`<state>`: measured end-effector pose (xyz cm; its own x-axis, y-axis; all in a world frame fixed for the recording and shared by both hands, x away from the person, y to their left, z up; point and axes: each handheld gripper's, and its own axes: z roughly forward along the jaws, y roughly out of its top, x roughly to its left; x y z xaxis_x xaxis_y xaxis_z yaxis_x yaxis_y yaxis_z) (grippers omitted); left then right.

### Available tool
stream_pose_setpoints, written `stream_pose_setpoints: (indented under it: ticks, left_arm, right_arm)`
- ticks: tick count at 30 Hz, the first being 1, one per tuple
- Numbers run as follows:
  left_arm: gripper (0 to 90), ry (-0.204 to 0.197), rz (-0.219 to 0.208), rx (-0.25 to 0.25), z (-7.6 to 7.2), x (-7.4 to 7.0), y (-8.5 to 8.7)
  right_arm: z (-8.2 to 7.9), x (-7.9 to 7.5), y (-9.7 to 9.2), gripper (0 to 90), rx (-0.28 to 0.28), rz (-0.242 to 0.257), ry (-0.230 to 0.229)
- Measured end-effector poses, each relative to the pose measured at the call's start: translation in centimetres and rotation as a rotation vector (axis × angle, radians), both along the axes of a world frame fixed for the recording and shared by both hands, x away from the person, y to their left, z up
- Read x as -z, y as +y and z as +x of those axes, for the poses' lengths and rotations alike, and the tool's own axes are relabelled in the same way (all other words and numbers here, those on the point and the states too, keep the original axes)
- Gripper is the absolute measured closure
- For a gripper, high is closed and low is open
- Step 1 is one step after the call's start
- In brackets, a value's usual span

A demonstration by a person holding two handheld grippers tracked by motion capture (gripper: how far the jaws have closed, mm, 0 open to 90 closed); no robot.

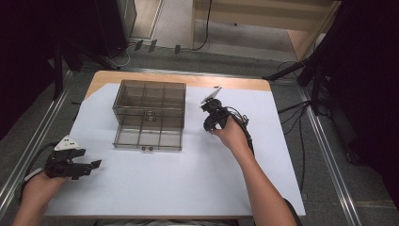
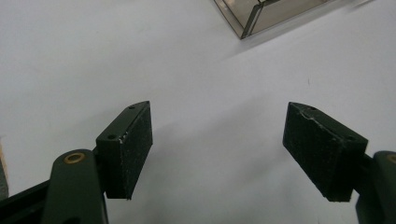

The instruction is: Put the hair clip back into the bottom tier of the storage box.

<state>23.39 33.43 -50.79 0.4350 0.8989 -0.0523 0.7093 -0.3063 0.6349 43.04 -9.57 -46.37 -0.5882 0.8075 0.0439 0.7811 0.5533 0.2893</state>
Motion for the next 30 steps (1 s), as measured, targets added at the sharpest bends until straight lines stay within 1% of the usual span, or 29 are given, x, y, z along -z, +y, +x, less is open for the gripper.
stream_pose_setpoints:
  ticks: [8,11,17,22,26,30]
  left_arm:
    - [25.0,-0.001,0.001,0.010,0.3,0.0,-0.3]
    - [25.0,-0.003,0.000,0.009,0.4,0.0,-0.3]
    - [25.0,-0.001,0.002,0.010,0.4,0.0,-0.3]
    - [25.0,-0.001,0.003,0.010,0.4,0.0,-0.3]
    - [25.0,0.011,0.008,0.016,0.4,0.1,-0.3]
    - [25.0,0.011,0.004,0.013,0.4,0.1,-0.3]
  right_arm:
    - [-0.6,-0.5,-0.1,77.5,-0.010,0.019,0.002]
    - [-0.7,-0.7,-0.2,77.6,-0.019,0.050,0.019]
    - [-1.3,-1.0,0.2,77.5,-0.036,0.045,0.016]
    - [-1.7,-1.4,0.6,77.6,-0.055,0.045,0.005]
    - [-1.9,-1.6,0.8,77.5,-0.069,0.057,-0.002]
    - [-2.3,-2.0,1.1,77.5,-0.084,0.069,-0.016]
